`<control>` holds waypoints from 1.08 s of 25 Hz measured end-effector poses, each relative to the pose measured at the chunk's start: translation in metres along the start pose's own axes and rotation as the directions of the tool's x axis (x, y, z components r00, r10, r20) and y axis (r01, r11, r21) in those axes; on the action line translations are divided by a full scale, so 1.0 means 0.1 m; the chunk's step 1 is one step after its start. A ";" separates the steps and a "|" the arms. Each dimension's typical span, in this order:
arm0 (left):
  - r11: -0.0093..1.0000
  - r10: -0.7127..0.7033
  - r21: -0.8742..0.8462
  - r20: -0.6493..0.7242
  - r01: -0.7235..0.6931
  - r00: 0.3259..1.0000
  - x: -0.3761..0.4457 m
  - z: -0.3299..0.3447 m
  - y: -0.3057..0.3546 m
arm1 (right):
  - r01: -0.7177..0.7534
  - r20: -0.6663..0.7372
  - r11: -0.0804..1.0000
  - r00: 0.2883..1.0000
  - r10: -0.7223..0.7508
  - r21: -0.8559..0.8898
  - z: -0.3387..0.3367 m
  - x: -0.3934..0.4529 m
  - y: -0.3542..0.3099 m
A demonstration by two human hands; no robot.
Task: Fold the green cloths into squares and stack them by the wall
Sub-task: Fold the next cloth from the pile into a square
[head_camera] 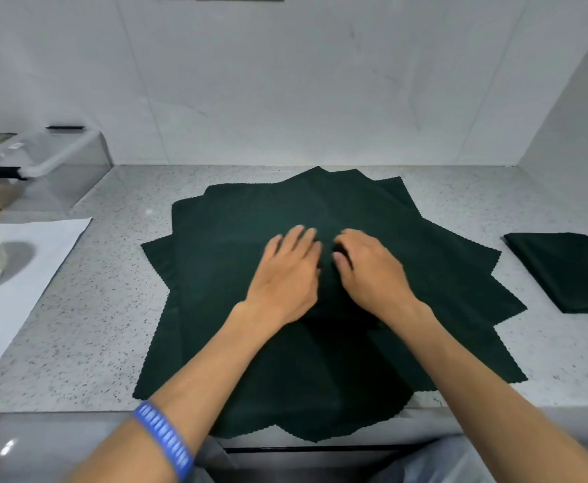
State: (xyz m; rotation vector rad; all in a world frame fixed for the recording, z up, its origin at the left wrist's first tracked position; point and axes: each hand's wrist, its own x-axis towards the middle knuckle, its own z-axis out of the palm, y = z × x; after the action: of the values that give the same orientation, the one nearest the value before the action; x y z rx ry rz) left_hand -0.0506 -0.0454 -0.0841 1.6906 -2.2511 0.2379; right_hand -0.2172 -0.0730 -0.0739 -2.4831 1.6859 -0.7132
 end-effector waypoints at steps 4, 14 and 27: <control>0.983 -0.135 -0.064 0.384 0.172 0.913 0.09 0.28 -0.01 | 0.017 0.363 0.986 0.931 0.045 -0.166 0.40 0.12 0.15; 0.843 -0.495 -0.104 0.233 0.527 0.837 0.14 0.13 -0.06 | 0.074 0.375 0.977 0.927 0.006 -0.200 0.26 0.37 0.19; 0.358 -0.014 -0.849 0.412 0.389 0.911 0.58 -0.58 -0.29 | -0.264 0.523 0.766 0.845 -0.109 0.586 -0.57 0.67 0.38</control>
State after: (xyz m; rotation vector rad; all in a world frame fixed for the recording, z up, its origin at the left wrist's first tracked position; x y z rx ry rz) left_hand -0.0289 -0.0876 -0.0112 1.3124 -1.6564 -1.2748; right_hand -0.2535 -0.1363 -0.0111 -1.8560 1.0822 -0.4201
